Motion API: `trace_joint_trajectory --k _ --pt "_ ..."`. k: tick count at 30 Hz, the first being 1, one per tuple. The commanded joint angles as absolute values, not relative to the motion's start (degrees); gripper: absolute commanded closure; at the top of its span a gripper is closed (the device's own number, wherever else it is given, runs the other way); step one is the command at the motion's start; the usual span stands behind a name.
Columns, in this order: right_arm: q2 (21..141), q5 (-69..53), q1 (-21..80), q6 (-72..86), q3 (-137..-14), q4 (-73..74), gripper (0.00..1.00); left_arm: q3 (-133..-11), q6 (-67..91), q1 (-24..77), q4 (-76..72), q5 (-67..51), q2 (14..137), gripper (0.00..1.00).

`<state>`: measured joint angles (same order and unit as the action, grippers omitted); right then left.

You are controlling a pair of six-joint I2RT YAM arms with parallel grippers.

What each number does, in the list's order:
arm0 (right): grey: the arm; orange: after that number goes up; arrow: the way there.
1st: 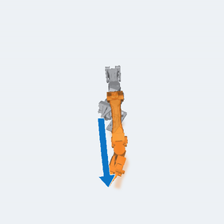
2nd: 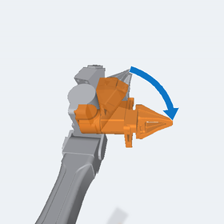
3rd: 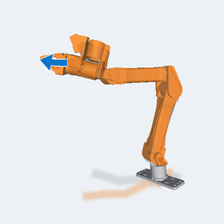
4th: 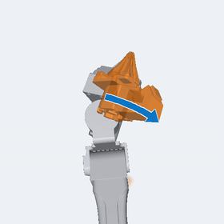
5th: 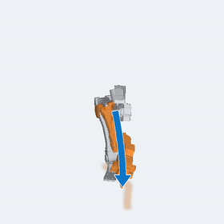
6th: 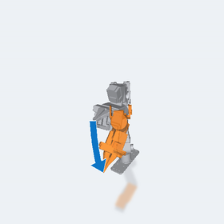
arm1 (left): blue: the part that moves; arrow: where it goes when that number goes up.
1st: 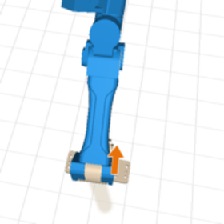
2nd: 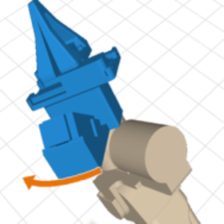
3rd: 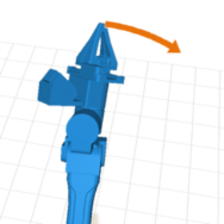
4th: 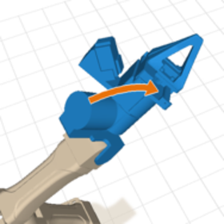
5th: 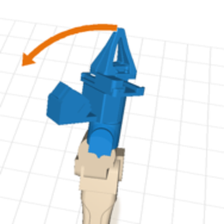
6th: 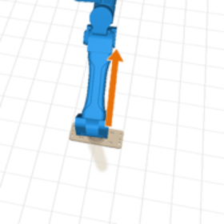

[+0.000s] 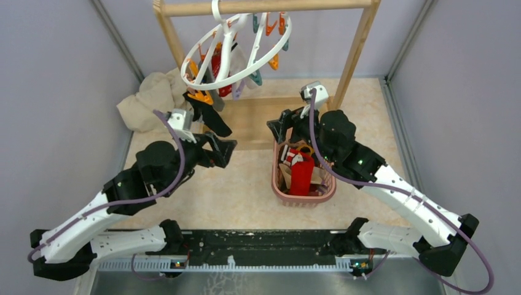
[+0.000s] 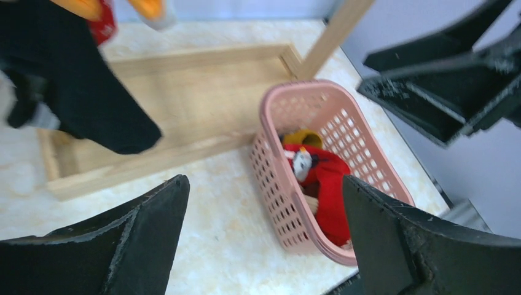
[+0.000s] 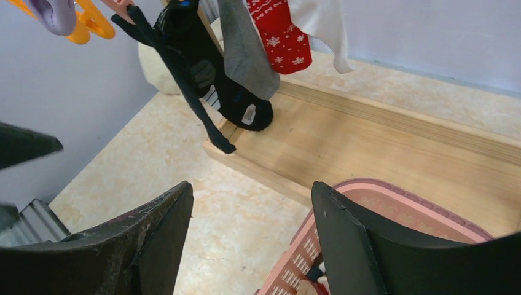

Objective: Remove the socks clipped to the hanger
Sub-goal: Place the sock in the bin, then remove the sock from the hanger.

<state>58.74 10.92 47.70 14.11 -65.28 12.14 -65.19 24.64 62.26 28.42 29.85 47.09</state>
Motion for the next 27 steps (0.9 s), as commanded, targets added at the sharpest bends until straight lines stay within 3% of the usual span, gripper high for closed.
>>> trace_joint_trajectory --k 1,13,20,27 --pt "58.33 8.41 47.37 14.79 -66.71 8.66 0.29 -70.27 19.86 62.23 30.58 41.70 46.14 0.01" --pt "56.13 6.04 47.37 16.23 -64.78 9.51 0.32 -85.39 6.77 62.26 24.99 51.36 52.86 0.01" --pt "55.17 5.31 47.37 16.78 -64.39 10.08 0.34 -92.38 4.86 58.90 28.07 41.23 63.41 0.01" --pt "53.16 5.89 47.37 16.96 -63.64 10.97 0.34 -88.80 9.55 40.43 28.77 25.96 63.37 0.01"
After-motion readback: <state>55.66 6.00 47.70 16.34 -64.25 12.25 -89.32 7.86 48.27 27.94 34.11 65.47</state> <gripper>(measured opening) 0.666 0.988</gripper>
